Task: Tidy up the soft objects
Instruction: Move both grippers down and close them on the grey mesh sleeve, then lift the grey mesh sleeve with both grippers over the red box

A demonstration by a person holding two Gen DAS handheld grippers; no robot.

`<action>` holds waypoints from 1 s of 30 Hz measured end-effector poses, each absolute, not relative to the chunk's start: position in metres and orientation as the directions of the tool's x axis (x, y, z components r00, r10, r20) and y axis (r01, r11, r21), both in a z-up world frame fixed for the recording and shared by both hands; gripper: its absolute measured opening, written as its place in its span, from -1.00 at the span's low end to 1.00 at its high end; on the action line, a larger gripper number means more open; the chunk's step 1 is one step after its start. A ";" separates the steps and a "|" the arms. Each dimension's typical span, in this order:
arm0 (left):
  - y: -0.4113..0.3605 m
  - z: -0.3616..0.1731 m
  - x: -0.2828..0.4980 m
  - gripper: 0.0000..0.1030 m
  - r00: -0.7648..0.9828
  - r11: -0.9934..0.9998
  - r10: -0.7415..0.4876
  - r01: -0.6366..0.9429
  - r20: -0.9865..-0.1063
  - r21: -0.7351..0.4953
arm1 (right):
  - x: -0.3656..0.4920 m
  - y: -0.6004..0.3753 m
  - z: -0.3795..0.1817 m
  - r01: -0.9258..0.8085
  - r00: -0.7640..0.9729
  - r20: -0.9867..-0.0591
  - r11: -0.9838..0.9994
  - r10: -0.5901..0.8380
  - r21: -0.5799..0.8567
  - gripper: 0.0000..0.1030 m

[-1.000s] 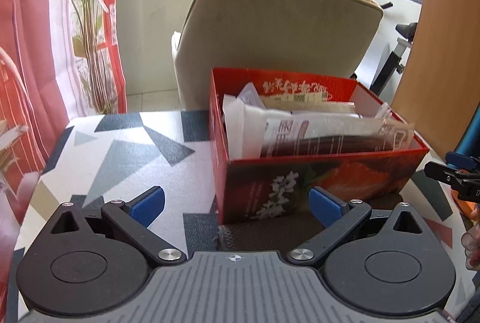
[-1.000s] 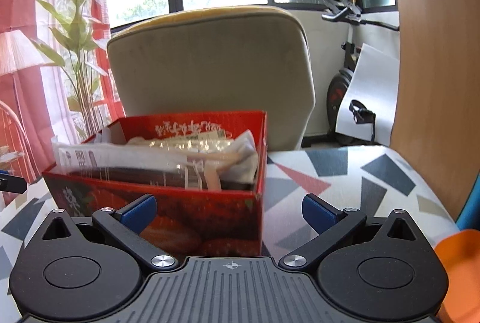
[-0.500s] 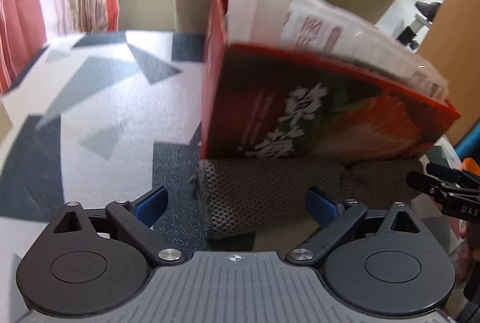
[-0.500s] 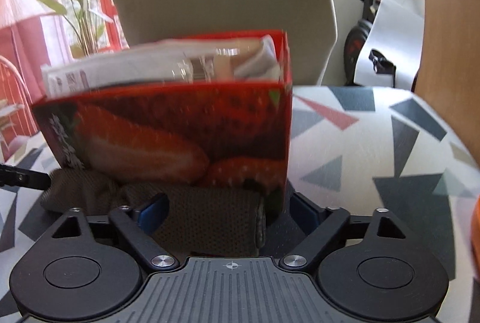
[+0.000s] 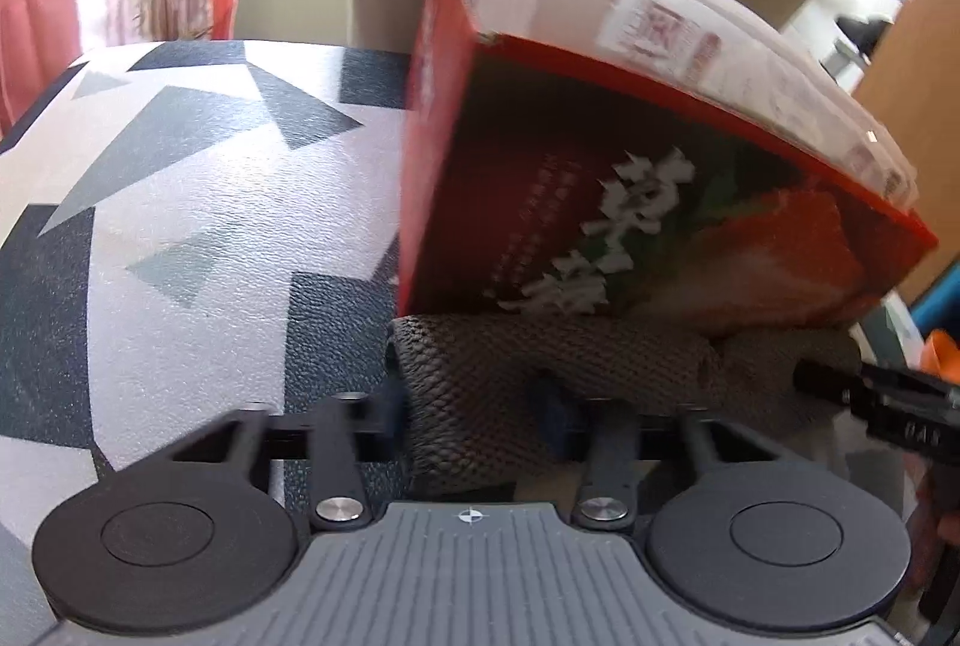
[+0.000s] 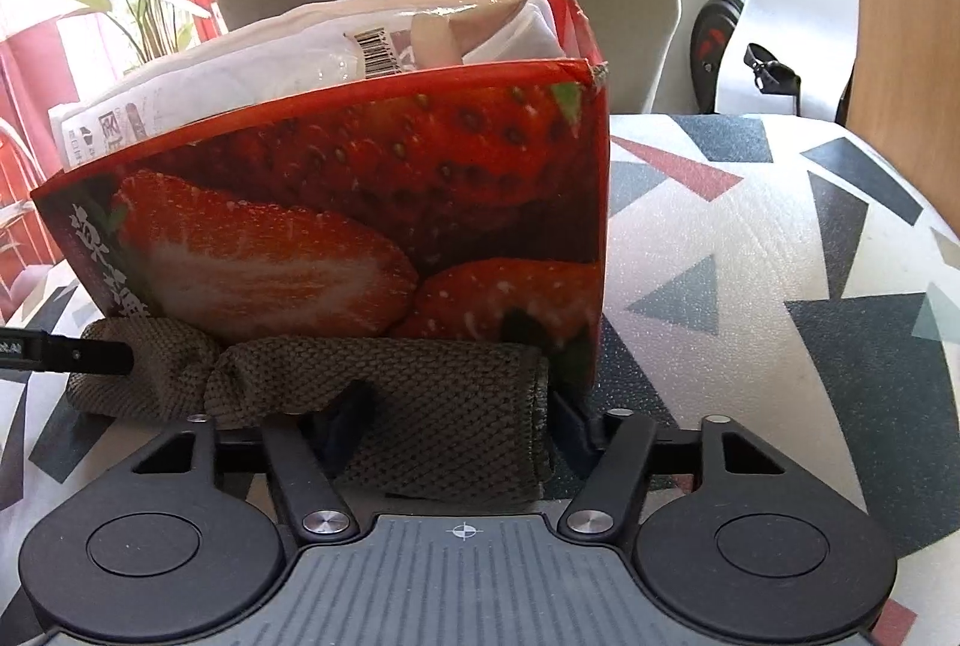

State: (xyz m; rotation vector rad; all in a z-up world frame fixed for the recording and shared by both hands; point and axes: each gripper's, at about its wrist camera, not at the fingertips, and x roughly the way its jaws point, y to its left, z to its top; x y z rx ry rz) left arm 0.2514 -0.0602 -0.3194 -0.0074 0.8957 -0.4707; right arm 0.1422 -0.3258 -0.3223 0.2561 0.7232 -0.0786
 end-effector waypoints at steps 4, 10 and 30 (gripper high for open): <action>-0.056 -0.314 0.242 -0.74 0.533 0.891 -0.407 0.409 -0.742 -0.195 | 0.137 -0.327 -0.316 0.151 0.746 -0.666 0.968 0.021 0.201 -0.41; -0.051 -0.293 0.220 -0.77 0.567 0.883 -0.420 0.437 -0.709 -0.173 | 0.119 -0.326 -0.297 0.107 0.766 -0.640 0.971 0.057 0.216 -0.66; -0.041 -0.150 0.162 -0.77 0.733 0.854 -0.504 0.503 -0.457 -0.136 | 0.083 -0.323 -0.150 -0.039 0.904 -0.413 0.984 0.109 0.173 -0.77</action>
